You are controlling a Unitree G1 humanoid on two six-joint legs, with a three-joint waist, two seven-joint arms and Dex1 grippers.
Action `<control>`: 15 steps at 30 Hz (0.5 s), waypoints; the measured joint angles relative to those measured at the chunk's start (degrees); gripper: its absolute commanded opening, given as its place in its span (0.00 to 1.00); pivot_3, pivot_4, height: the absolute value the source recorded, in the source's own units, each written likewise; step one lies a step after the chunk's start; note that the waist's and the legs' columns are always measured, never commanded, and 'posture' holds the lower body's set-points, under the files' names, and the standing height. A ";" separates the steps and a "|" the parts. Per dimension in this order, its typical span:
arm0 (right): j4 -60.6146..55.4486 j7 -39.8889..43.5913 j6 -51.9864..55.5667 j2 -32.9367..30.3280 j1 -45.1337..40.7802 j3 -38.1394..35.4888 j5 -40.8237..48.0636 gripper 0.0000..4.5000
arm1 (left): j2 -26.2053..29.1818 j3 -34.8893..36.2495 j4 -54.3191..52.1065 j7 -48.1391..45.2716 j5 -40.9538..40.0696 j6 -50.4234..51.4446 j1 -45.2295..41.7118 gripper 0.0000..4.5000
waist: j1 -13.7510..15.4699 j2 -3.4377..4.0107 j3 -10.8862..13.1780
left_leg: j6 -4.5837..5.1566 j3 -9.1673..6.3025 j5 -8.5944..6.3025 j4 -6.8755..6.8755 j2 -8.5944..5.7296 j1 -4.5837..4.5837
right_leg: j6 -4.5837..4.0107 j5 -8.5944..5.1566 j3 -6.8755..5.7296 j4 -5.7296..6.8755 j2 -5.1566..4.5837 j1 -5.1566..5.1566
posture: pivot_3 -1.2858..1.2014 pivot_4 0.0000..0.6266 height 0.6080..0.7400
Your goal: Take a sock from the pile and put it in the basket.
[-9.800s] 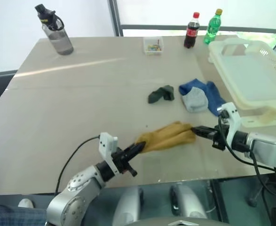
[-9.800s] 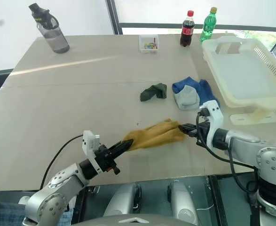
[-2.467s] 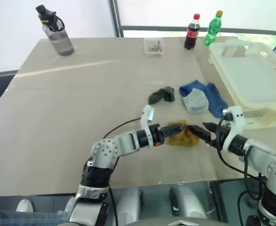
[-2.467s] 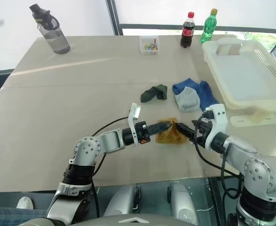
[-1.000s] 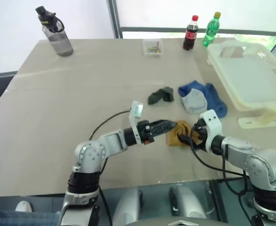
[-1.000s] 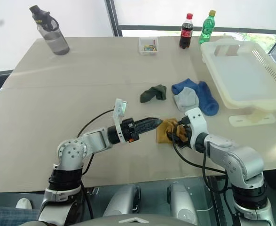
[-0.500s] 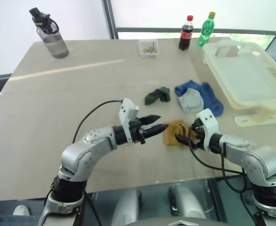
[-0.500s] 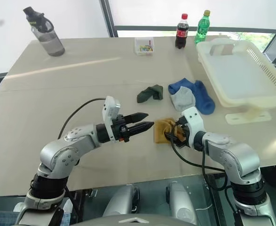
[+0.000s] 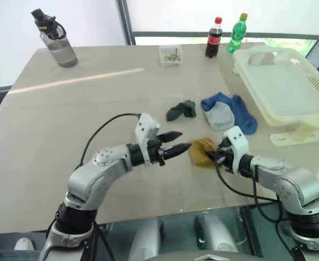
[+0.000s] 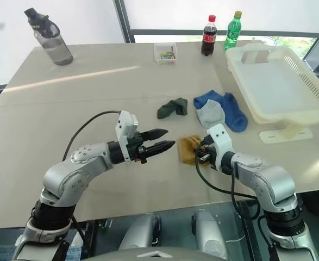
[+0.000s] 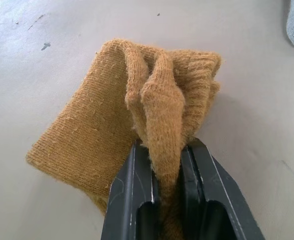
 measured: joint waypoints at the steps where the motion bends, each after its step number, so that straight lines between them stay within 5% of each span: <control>1: -0.01 0.15 0.00 -0.06 -0.01 -0.02 0.00 0.00 | 0.14 0.10 -0.26 0.00 0.00 0.00 0.05 0.61 | 0.00 0.00 0.00 | 0.00 0.01 0.00 0.00 0.00 0.00 | 0.00 0.00 0.00 0.00 0.00 0.00 | 0.52 0.24 1.00; 15: -0.17 6.10 -1.37 -3.96 -0.15 -0.80 1.46 0.00 | 10.39 1.90 -6.64 -5.44 1.67 -1.47 3.31 0.61 | 0.28 0.06 0.08 | 0.00 0.04 0.00 -0.44 -0.05 -0.10 | -0.02 0.01 0.03 -0.28 -0.04 -0.13 | 0.52 0.24 1.00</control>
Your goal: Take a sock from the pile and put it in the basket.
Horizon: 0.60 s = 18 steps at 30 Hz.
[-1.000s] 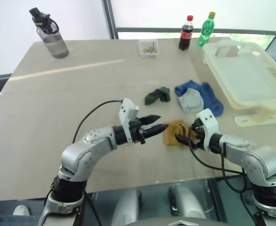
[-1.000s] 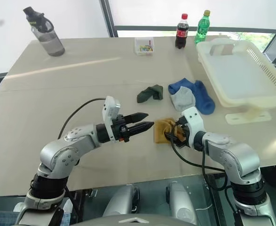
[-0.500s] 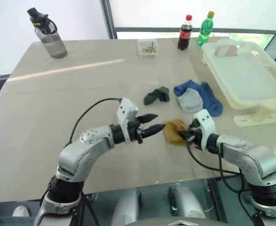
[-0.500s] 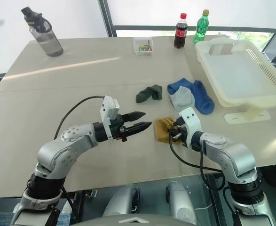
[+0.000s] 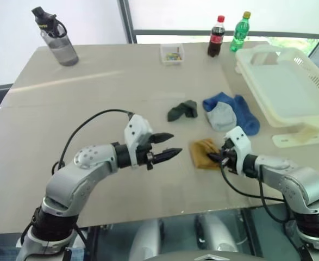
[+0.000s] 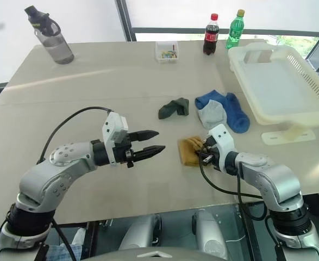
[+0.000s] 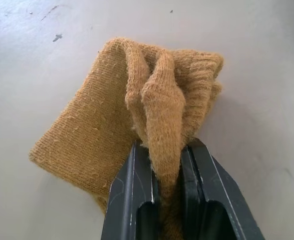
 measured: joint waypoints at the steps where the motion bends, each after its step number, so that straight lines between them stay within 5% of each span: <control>1: -0.03 0.29 0.22 -0.10 -0.03 -0.44 0.50 0.00 | 0.91 -0.01 -0.23 -0.74 0.39 -0.34 0.29 0.61 | 0.02 0.01 0.02 | 0.00 0.01 0.00 -0.05 -0.01 -0.02 | -0.01 0.01 0.00 -0.01 0.00 -0.03 | 0.52 0.24 1.00; 10: -0.11 1.15 5.12 -1.22 -4.43 -6.91 5.86 0.00 | 5.63 -0.17 -1.89 -5.72 1.62 -1.40 1.26 0.61 | 0.11 0.15 0.26 | 0.00 0.12 0.00 -0.14 -0.04 -0.14 | -0.08 0.12 -0.04 -0.10 -0.02 -0.11 | 0.52 0.24 1.00; 18: 1.46 0.80 10.61 -3.36 -18.09 -17.03 12.85 0.00 | 7.62 0.44 -1.52 -7.93 1.81 -1.83 -3.06 0.61 | 0.09 0.33 0.51 | 0.00 0.20 0.00 -0.13 -0.06 -0.24 | 0.03 0.26 -0.07 -0.09 -0.02 -0.19 | 0.52 0.24 1.00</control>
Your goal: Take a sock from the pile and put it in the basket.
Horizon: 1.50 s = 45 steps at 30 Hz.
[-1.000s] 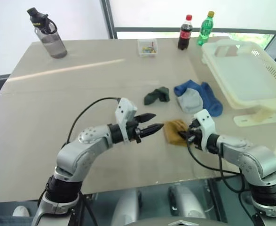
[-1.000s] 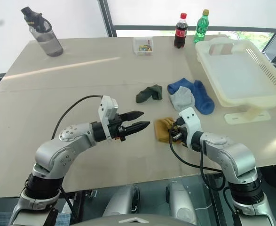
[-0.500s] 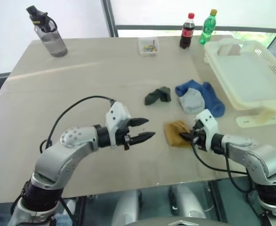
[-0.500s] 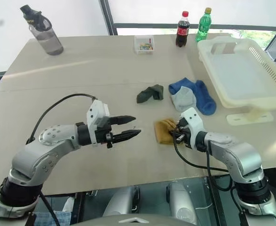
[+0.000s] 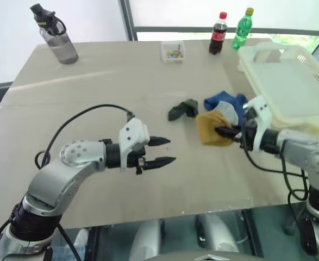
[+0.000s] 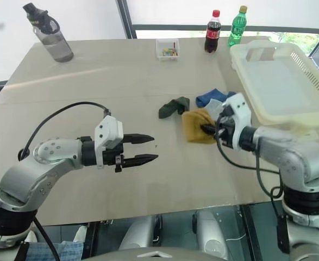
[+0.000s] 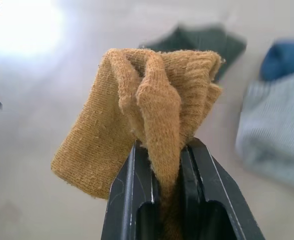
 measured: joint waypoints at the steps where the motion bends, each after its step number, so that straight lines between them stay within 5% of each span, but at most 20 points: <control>1: 0.88 -0.26 0.12 -1.71 -2.51 -2.32 0.31 0.00 | 0.20 0.15 0.01 -0.16 0.00 -0.02 -0.12 0.61 | 0.02 0.00 0.00 | 0.00 0.00 0.00 0.00 0.00 -0.02 | 0.00 0.00 -0.03 -0.02 0.00 0.00 | 0.52 0.24 1.00; 11: 28.01 -1.66 -8.88 -16.88 -9.14 -7.77 -10.05 0.00 | 0.81 0.52 0.87 -1.03 1.07 -1.01 0.04 0.61 | 1.22 -0.01 -0.01 | 0.00 0.09 0.01 0.13 -0.06 -0.73 | -0.01 0.04 -0.01 0.09 -0.07 -0.69 | 0.52 0.24 1.00; 16: 45.07 -0.23 -15.03 -18.39 -11.39 -6.46 -15.57 0.00 | 0.74 0.58 1.73 -1.10 0.97 -0.91 -1.95 0.61 | 0.91 0.01 0.00 | 0.00 0.22 0.01 0.13 -0.05 -0.61 | -0.01 0.04 0.12 0.23 -0.03 -0.70 | 0.52 0.24 1.00; 24: 54.14 3.94 -20.08 -19.28 -12.70 -3.30 -19.90 0.83 | 0.13 1.78 1.74 0.08 -0.21 0.42 -2.43 0.61 | 1.07 0.06 0.01 | 0.00 0.19 0.02 0.23 -0.04 -0.64 | -0.01 0.04 0.11 0.32 -0.02 -0.71 | 0.52 0.24 1.00; 37: 49.39 11.82 -21.79 -24.61 -11.38 -3.70 -19.08 0.83 | -0.54 2.36 1.72 2.22 -0.84 2.05 -2.71 0.61 | 1.16 0.07 0.01 | 0.00 0.16 0.01 0.67 -0.03 -0.67 | 0.01 0.05 0.09 0.51 -0.01 -0.65 | 0.52 0.24 1.00; 45: 21.90 25.63 -17.94 -26.62 6.63 -9.76 -5.90 0.83 | -1.66 5.30 1.56 3.85 -3.65 3.43 -2.39 0.61 | 1.39 0.06 0.00 | 0.01 -0.01 0.01 0.91 0.01 -0.70 | 0.02 0.05 -0.02 0.69 0.01 -0.57 | 0.52 0.24 1.00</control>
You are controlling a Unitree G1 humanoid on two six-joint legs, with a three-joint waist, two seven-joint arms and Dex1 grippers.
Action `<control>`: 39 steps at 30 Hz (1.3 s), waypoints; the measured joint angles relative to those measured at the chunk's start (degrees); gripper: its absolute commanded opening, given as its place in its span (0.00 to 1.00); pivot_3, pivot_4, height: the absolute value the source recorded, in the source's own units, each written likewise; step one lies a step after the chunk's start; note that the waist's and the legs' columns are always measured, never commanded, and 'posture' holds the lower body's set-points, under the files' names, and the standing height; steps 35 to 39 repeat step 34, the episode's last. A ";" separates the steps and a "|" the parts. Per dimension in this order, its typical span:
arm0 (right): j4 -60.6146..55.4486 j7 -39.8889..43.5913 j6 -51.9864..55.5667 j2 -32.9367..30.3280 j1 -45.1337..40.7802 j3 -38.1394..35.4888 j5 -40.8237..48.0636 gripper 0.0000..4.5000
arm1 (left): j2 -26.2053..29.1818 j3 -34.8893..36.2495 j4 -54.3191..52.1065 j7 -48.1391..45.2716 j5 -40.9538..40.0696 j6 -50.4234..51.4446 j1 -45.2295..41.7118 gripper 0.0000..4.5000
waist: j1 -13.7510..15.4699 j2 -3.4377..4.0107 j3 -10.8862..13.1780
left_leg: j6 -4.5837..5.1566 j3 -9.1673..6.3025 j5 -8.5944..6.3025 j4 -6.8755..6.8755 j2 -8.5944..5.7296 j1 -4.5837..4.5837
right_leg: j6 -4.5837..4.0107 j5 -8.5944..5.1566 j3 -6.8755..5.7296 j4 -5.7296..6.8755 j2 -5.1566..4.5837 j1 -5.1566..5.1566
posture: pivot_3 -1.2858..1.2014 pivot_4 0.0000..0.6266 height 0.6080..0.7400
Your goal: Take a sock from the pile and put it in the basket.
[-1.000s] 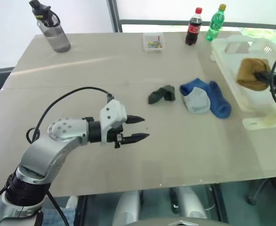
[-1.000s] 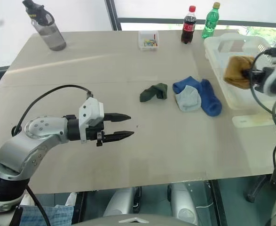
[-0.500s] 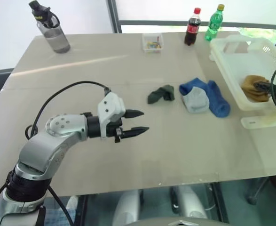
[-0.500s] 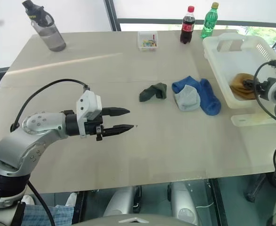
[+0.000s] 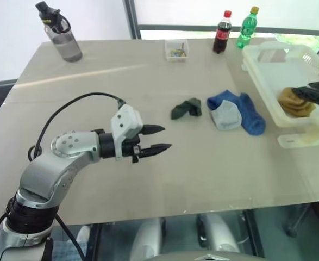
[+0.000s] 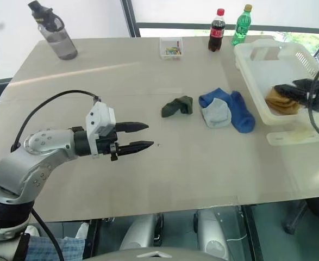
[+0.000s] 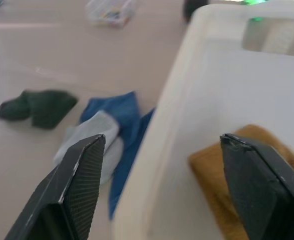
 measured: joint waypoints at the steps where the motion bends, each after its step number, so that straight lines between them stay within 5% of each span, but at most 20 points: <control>1: -2.48 0.72 0.96 0.30 1.98 -0.23 1.56 0.83 | -0.23 0.72 0.01 0.40 -0.71 0.42 0.02 0.61 | -0.02 0.00 0.00 | 0.00 0.01 0.00 0.04 -0.01 0.02 | 0.00 0.00 0.00 0.03 0.00 0.01 | 0.52 0.24 1.00; 16: -18.15 2.29 4.25 0.86 20.06 -10.07 13.08 0.83 | -0.70 9.13 -1.91 4.73 -12.15 5.75 1.78 0.61 | -0.11 -0.01 -0.01 | 0.00 0.06 0.00 0.38 -0.02 0.14 | 0.05 0.01 0.10 0.56 0.04 0.02 | 0.52 0.24 1.00; 23: -26.58 0.48 1.87 7.48 28.55 -11.18 15.46 0.83 | 0.78 14.84 -3.58 5.83 -15.46 7.17 10.05 0.61 | -0.10 -0.01 -0.02 | 0.00 0.07 0.00 0.42 -0.01 0.17 | 0.07 0.00 0.12 0.63 0.05 0.03 | 0.52 0.24 1.00; 34: -26.03 6.48 -13.26 7.04 35.30 -6.62 7.15 0.83 | -0.20 22.94 -9.48 8.77 -13.26 4.39 29.80 0.61 | -0.12 -0.09 -0.09 | -0.01 0.13 0.00 0.44 0.00 0.23 | -0.08 -0.10 0.13 0.61 0.03 0.06 | 0.52 0.24 1.00; 39: -26.03 6.48 -13.26 7.04 35.30 -6.62 7.15 0.83 | -0.20 22.94 -9.48 8.77 -13.26 4.39 29.80 0.61 | -0.12 -0.09 -0.09 | -0.01 0.13 0.00 0.44 0.00 0.23 | -0.08 -0.10 0.13 0.61 0.03 0.06 | 0.52 0.24 1.00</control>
